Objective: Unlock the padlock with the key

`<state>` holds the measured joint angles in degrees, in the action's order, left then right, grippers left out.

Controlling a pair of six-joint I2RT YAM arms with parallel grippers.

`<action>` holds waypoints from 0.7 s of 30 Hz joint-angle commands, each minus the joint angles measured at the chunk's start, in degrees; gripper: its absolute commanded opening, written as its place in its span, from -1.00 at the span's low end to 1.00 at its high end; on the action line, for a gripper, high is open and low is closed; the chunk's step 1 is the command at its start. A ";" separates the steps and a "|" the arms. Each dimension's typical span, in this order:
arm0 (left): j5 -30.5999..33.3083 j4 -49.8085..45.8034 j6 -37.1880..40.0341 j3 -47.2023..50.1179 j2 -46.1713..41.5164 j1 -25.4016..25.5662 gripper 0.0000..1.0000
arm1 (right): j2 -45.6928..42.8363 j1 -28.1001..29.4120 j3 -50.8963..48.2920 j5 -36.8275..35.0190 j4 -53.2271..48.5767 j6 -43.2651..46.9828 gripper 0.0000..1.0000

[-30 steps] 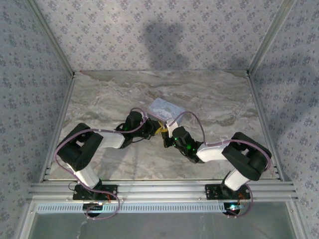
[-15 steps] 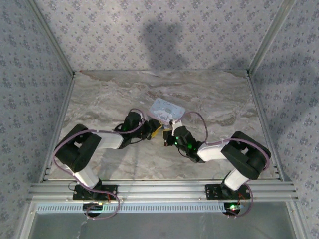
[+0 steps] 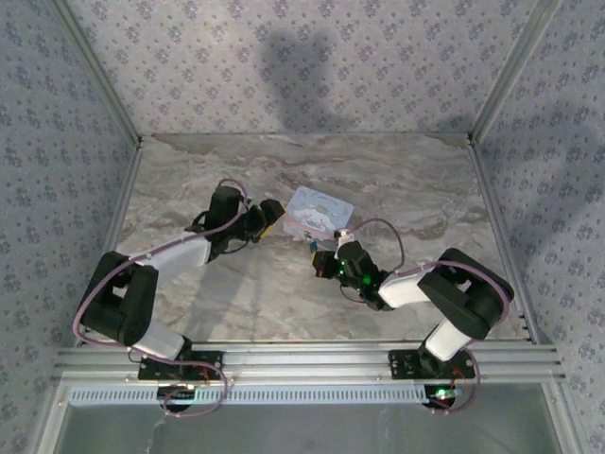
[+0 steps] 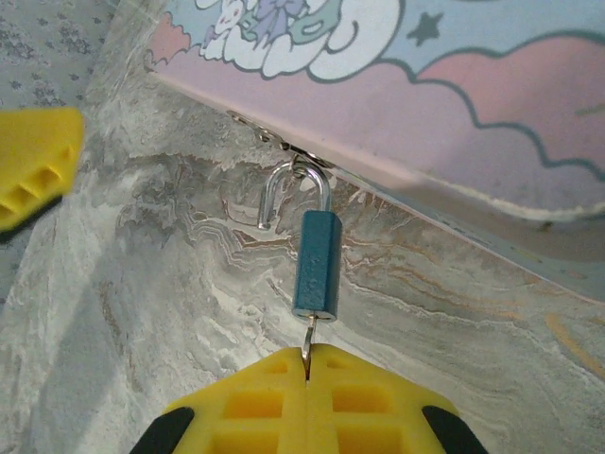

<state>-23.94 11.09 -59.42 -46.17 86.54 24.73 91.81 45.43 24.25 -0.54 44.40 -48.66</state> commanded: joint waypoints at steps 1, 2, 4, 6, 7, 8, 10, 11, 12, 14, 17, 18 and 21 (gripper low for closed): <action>-2.65 -7.69 8.64 -6.24 3.50 -1.08 0.47 | 1.24 -0.94 -1.06 0.95 -0.63 -3.27 -0.92; -3.10 -8.87 10.44 -8.14 4.86 -1.09 0.47 | 1.13 -1.13 -1.11 1.00 -0.63 -3.31 -0.87; -3.56 -11.00 12.68 -11.37 7.51 -1.02 0.47 | 0.77 -1.39 -1.22 1.18 -0.99 -2.75 -0.79; -4.53 -12.72 15.07 -14.86 10.54 -0.96 0.48 | -0.47 -1.70 -1.32 1.11 -2.28 -1.48 -0.68; -4.85 -13.59 16.09 -16.12 11.64 -0.82 0.48 | -1.24 -1.70 -1.38 0.82 -3.23 -0.76 -0.61; -5.14 -14.72 17.20 -17.67 12.91 -0.67 0.47 | -2.35 -1.82 -1.44 0.41 -4.70 0.22 -0.54; -5.35 -16.27 18.68 -19.72 14.86 -0.37 0.47 | -4.65 -2.22 -1.49 -0.59 -7.72 2.11 -0.40; -5.50 -16.89 19.23 -20.59 15.83 -0.15 0.47 | -5.84 -2.56 -1.49 -0.83 -9.01 3.18 -0.34; -5.64 -17.38 19.53 -21.21 16.68 -0.06 0.46 | -6.79 -3.00 -1.65 -0.67 -9.46 4.19 -0.27; -5.68 -18.48 20.19 -22.24 18.14 0.05 0.44 | -8.09 -4.30 -2.18 0.85 -8.66 6.30 -0.18; -5.72 -19.09 20.58 -22.69 19.76 0.22 0.42 | -8.57 -7.04 -2.15 5.25 -6.74 8.89 -0.08; -6.02 -19.00 20.62 -22.81 20.21 0.32 0.41 | -8.36 -8.02 -1.85 6.85 -6.42 9.51 -0.05; -6.63 -19.07 20.58 -22.64 21.18 0.58 0.35 | -7.67 -10.63 -0.42 10.97 -6.42 11.73 -0.02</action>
<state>-28.91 -6.09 -40.51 -67.75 106.94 24.88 83.99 36.56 22.63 5.48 37.89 -40.93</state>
